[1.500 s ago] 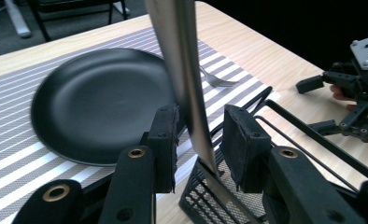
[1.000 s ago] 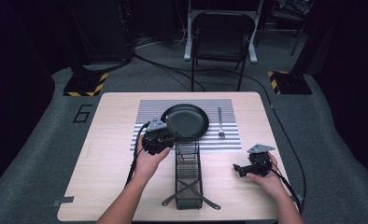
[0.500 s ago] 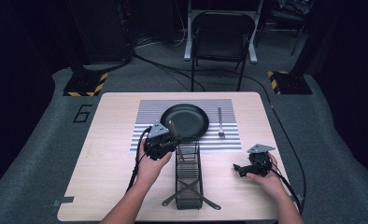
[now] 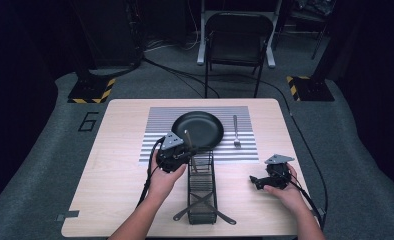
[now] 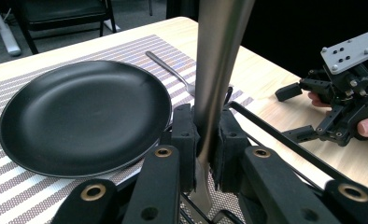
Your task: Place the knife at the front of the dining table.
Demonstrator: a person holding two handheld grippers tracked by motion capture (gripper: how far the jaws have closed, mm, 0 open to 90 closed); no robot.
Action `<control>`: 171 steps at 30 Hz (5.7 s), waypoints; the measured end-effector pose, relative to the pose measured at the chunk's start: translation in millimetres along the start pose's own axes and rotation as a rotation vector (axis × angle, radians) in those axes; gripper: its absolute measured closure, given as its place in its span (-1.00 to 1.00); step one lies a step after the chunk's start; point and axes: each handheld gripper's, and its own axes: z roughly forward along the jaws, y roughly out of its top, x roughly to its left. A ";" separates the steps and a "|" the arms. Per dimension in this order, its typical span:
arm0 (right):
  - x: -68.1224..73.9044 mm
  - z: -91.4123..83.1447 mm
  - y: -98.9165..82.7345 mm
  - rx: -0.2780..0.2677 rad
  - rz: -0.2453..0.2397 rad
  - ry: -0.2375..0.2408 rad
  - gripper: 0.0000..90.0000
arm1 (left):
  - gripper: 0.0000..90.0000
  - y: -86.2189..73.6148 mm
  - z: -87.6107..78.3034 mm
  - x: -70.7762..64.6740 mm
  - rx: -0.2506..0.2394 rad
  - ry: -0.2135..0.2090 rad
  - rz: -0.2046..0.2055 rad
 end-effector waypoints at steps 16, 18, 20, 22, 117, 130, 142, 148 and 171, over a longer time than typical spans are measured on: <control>0.0 0.0 0.0 0.000 -0.001 0.000 -1.00 | 0.82 47.3 -25.4 -6.4 0.001 -0.012 0.038; -0.2 0.0 0.1 0.000 -0.002 0.001 -1.00 | 0.82 56.0 -30.8 -8.0 0.002 -0.009 0.046; -0.2 0.1 0.1 0.000 -0.002 0.002 -1.00 | 0.82 66.8 -38.2 -9.3 -0.001 -0.009 0.050; -0.2 0.1 0.1 0.000 -0.002 0.002 -1.00 | 0.82 73.7 -43.3 -9.6 0.000 -0.003 0.057; -0.8 0.3 0.4 0.000 -0.009 0.005 -1.00 | 0.82 -3.7 -8.4 135.9 0.102 0.280 -0.139; -1.2 0.5 0.7 -0.001 -0.012 0.007 -1.00 | 0.82 -11.9 19.8 152.5 -0.009 0.328 -0.245; -1.7 0.8 0.9 -0.001 -0.017 0.010 -1.00 | 0.82 -25.4 38.2 172.3 -0.089 0.333 -0.340; -1.9 1.0 1.1 -0.001 -0.018 0.012 -1.00 | 0.82 -22.6 46.8 177.0 -0.072 0.344 -0.337; -2.8 1.4 1.4 -0.003 -0.024 0.015 -1.00 | 0.82 9.4 68.0 186.4 -0.043 0.350 -0.338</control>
